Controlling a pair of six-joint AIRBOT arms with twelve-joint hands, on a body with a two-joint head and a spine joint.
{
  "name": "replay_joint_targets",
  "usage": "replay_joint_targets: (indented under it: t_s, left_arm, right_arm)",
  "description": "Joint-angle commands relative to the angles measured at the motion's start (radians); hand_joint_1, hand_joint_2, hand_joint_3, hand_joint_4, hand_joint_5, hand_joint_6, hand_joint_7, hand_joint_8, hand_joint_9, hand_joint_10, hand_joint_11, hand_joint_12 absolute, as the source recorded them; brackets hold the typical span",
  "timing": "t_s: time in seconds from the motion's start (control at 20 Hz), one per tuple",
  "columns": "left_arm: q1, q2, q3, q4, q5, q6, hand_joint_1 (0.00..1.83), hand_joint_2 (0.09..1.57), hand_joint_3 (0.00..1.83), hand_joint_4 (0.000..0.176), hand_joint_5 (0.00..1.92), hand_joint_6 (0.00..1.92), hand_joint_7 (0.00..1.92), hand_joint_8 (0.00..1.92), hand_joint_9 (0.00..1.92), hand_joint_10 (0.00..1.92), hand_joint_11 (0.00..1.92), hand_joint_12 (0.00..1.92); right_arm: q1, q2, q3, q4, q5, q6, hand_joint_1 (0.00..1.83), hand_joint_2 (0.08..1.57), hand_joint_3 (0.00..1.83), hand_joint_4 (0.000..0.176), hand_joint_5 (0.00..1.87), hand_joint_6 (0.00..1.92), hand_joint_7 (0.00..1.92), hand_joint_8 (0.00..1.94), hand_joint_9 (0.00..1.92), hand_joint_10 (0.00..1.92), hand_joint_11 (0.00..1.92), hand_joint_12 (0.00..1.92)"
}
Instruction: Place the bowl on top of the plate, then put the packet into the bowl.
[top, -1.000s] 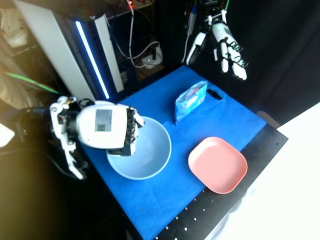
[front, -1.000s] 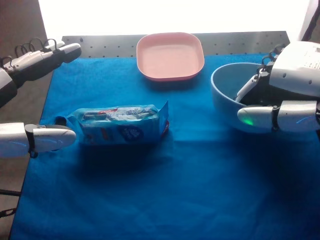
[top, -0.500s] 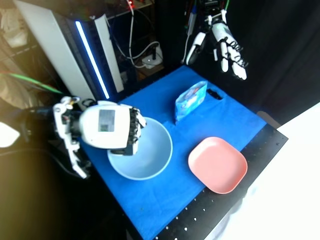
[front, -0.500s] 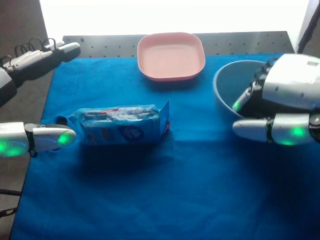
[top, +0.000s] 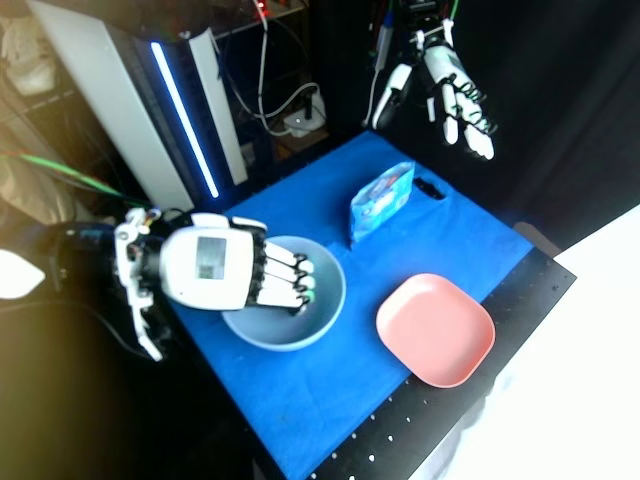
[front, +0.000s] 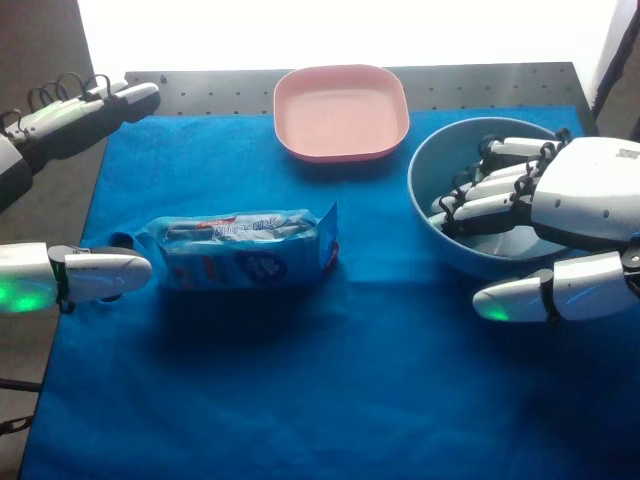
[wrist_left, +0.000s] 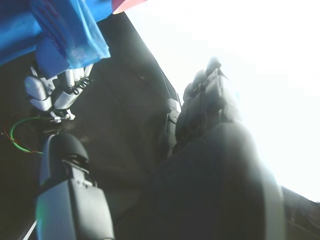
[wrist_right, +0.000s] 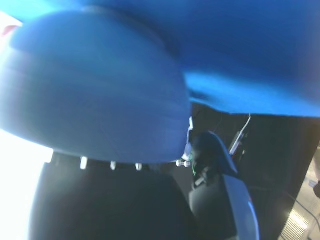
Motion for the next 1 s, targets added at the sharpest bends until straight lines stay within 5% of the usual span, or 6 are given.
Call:
replay_joint_targets:
  t_s: [0.0, 0.3, 0.35, 0.45, 0.55, 0.95]
  left_arm:
    - [-0.004, -0.006, 0.002, -0.016, -0.124, -0.008, 0.66, 0.97, 0.0, 0.128, 0.11, 0.0, 0.01, 0.0, 0.03, 0.01, 0.01, 0.05]
    - [-0.004, -0.009, 0.004, -0.017, -0.128, -0.012, 0.68, 0.96, 0.0, 0.121, 0.11, 0.0, 0.01, 0.0, 0.01, 0.0, 0.01, 0.02]
    - [-0.004, -0.01, 0.004, -0.017, -0.128, -0.013, 0.67, 0.96, 0.0, 0.118, 0.11, 0.0, 0.01, 0.0, 0.01, 0.0, 0.01, 0.02]
    - [-0.004, -0.011, 0.005, -0.017, -0.128, -0.014, 0.66, 0.98, 0.0, 0.119, 0.11, 0.0, 0.01, 0.0, 0.02, 0.01, 0.01, 0.02]
    - [-0.004, -0.014, 0.007, -0.017, -0.13, -0.015, 0.7, 0.96, 0.0, 0.112, 0.11, 0.0, 0.0, 0.0, 0.01, 0.0, 0.01, 0.02]
    - [-0.004, -0.021, 0.009, -0.021, -0.134, -0.021, 0.7, 0.98, 0.01, 0.096, 0.12, 0.0, 0.02, 0.0, 0.03, 0.01, 0.03, 0.05]
  right_arm:
    - [0.005, -0.001, 0.002, 0.034, 0.092, 0.004, 0.16, 1.16, 0.0, 0.0, 0.47, 0.01, 0.41, 0.0, 0.45, 0.03, 0.0, 1.24]
    - [0.002, -0.013, 0.028, 0.033, 0.045, 0.004, 0.48, 1.28, 0.0, 0.0, 0.65, 0.03, 0.65, 0.04, 0.73, 0.09, 0.3, 1.3]
    - [0.002, -0.021, 0.039, 0.033, 0.032, 0.004, 0.77, 1.31, 0.01, 0.077, 0.62, 1.22, 0.84, 0.06, 0.91, 0.17, 0.46, 1.22]
    - [0.003, -0.034, 0.057, 0.033, 0.011, 0.004, 0.96, 1.31, 0.0, 0.0, 0.64, 1.48, 1.07, 0.19, 1.0, 0.59, 0.66, 1.36]
    - [0.003, -0.042, 0.069, 0.031, -0.002, 0.004, 1.03, 1.25, 0.0, 0.0, 0.74, 1.36, 1.01, 0.96, 0.97, 1.39, 0.85, 1.72]
    - [0.031, -0.045, 0.072, 0.016, -0.003, 0.004, 0.0, 1.46, 0.0, 0.0, 0.99, 1.88, 1.4, 1.89, 1.49, 1.91, 1.5, 1.92]
